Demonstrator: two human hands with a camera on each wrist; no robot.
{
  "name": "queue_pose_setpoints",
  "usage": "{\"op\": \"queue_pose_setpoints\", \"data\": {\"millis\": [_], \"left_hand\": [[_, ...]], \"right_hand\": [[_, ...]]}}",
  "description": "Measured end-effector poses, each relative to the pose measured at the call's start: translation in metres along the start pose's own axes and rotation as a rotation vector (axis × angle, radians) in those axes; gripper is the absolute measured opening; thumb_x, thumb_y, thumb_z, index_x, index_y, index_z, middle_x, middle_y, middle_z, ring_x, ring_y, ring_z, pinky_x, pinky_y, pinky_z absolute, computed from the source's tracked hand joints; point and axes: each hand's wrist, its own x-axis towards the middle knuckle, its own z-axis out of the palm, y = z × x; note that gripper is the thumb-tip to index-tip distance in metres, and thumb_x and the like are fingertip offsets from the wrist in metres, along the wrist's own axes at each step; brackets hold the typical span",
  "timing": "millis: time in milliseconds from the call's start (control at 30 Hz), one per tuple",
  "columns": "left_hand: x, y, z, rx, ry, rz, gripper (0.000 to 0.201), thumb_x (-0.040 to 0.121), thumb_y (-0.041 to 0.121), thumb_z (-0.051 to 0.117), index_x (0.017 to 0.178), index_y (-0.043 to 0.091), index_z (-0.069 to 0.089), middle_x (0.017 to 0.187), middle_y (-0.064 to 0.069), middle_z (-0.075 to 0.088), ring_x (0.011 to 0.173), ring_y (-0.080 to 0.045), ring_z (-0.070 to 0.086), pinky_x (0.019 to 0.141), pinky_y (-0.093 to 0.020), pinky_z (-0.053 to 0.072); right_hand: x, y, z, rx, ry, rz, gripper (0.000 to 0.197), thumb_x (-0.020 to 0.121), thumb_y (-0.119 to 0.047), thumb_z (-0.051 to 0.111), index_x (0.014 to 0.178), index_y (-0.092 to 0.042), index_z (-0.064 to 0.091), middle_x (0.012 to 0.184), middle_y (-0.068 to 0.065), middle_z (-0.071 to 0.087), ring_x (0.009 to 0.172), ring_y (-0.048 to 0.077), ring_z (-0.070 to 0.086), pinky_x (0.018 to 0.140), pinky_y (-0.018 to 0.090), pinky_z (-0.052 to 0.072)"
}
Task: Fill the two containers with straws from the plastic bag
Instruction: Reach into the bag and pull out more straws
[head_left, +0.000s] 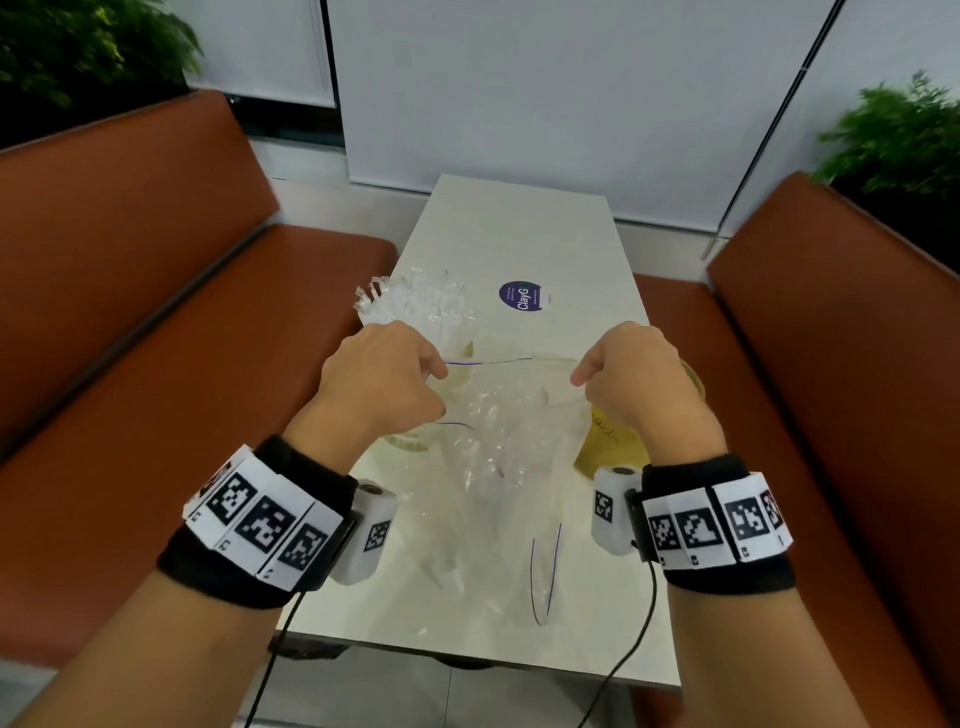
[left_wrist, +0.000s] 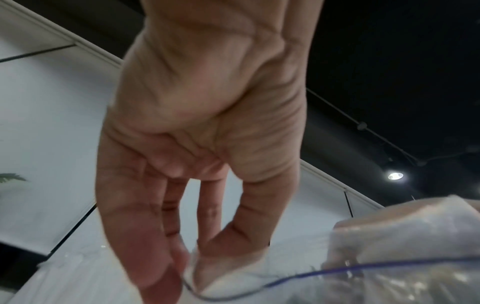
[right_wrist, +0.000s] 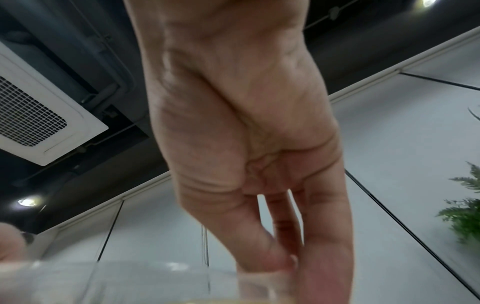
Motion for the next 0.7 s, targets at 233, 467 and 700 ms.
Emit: {"op": "queue_pose_setpoints", "data": {"millis": [233, 467, 700], "left_hand": [[-0.004, -0.016, -0.017, 0.029, -0.135, 0.107, 0.058, 0.080, -0.004, 0.058, 0.111, 0.042, 0.075, 0.097, 0.011, 0.067, 0.069, -0.004, 0.055, 0.063, -0.023, 0.048], [-0.014, -0.010, -0.003, -0.018, -0.064, 0.167, 0.059, 0.080, 0.001, 0.060, 0.131, 0.028, 0.066, 0.101, 0.013, 0.062, 0.119, -0.007, 0.034, 0.055, -0.016, 0.034], [-0.014, -0.009, 0.009, -0.148, -0.034, 0.159, 0.054, 0.082, 0.005, 0.059, 0.134, 0.020, 0.064, 0.113, -0.007, 0.070, 0.073, -0.014, 0.060, 0.066, -0.023, 0.047]], "right_hand": [[-0.006, 0.000, -0.022, -0.138, -0.210, -0.031, 0.051, 0.083, 0.013, 0.054, 0.098, -0.029, 0.080, 0.127, 0.005, 0.058, 0.078, 0.021, 0.063, 0.059, 0.025, 0.047], [-0.018, -0.014, 0.001, -0.118, 0.186, -0.280, 0.014, 0.093, -0.024, 0.066, 0.104, -0.027, 0.074, 0.113, 0.002, 0.056, 0.108, 0.022, 0.055, 0.074, 0.029, 0.041], [-0.018, -0.051, 0.021, -0.220, -0.202, -0.494, 0.055, 0.069, -0.079, 0.067, 0.106, -0.038, 0.070, 0.098, -0.012, 0.060, 0.091, 0.010, 0.056, 0.074, 0.029, 0.041]]}}
